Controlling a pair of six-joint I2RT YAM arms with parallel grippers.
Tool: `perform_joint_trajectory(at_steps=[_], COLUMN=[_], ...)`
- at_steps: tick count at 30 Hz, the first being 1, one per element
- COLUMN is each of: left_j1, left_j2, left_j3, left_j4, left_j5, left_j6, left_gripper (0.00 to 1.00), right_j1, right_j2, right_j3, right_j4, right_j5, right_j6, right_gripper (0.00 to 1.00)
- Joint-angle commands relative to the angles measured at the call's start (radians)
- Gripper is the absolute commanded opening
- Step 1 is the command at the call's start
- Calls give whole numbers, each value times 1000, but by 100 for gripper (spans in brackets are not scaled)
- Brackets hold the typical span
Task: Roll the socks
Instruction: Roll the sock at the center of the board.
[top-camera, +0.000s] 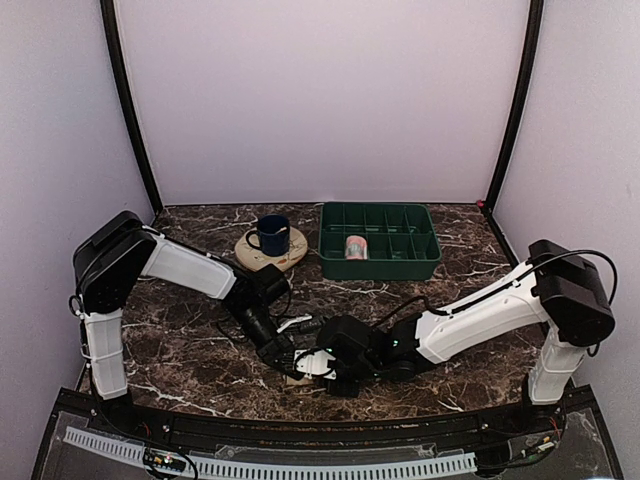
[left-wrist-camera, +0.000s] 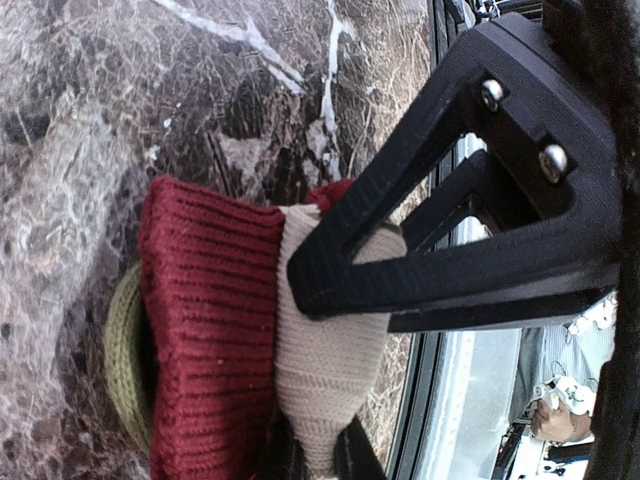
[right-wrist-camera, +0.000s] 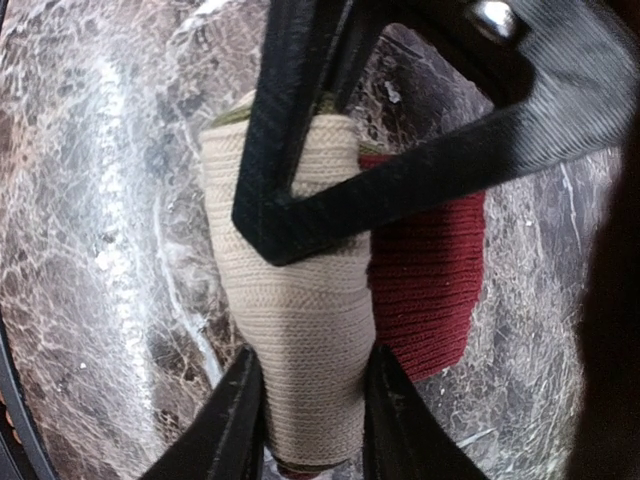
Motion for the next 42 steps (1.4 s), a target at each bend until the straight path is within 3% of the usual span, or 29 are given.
perform_joint_trajectory(at_steps=[1, 11, 12, 15, 35, 42], left_j1=[3, 6, 7, 13, 56, 64], left_j2=[30, 27, 22, -10, -215, -260], left_j3=[-1, -1, -4, -31, -174, -219], left_j4=[-68, -61, -55, -8, 249, 316], left_j5=[-51, -76, -83, -116, -115, -197], left_j6=[19, -9, -16, -55, -243, -287], left_gripper=[0, 0, 1, 18, 32, 33], right_j1=[6, -15, -18, -31, -97, -129], right_j2=[31, 63, 62, 61, 31, 16], right_j3=[22, 33, 32, 28, -24, -47], right_j4=[-3, -43, -48, -55, -23, -3], right_j5=[-24, -69, -76, -102, -223, -281], right_j6=[-5, 14, 17, 28, 103, 138], right_gripper=[26, 10, 9, 6, 1, 1])
